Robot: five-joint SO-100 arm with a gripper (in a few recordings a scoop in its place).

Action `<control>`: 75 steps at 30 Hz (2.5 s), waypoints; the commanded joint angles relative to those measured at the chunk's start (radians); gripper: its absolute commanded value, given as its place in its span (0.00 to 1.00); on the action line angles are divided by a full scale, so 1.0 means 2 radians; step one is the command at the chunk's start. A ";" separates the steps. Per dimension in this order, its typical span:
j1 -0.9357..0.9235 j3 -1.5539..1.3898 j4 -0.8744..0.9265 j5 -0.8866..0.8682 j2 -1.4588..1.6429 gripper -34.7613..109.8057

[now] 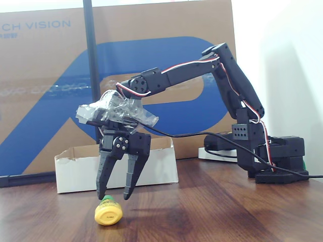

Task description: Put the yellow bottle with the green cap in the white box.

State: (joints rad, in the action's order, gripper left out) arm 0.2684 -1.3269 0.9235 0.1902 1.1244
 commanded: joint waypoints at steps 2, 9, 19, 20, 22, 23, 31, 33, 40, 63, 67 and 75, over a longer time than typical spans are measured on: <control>0.012 0.010 0.006 0.002 0.027 0.38; 0.015 0.005 0.006 0.010 0.031 0.36; 0.019 -0.019 0.005 0.011 0.046 0.40; 0.019 -0.019 0.005 0.011 0.048 0.40; 0.020 -0.019 0.007 0.012 0.051 0.40; 0.020 -0.019 0.008 0.013 0.052 0.40; 0.018 -0.028 0.008 0.019 0.065 0.27; 0.018 -0.030 0.008 0.018 0.070 0.24; 0.018 -0.039 0.007 0.024 0.077 0.26; 0.024 -0.048 0.008 0.027 0.125 0.35; 0.041 -0.056 0.016 0.051 0.142 0.36; 0.071 -0.077 0.046 0.110 0.138 0.38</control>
State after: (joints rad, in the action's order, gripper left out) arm 0.3820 -1.4726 1.0032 0.3758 1.3131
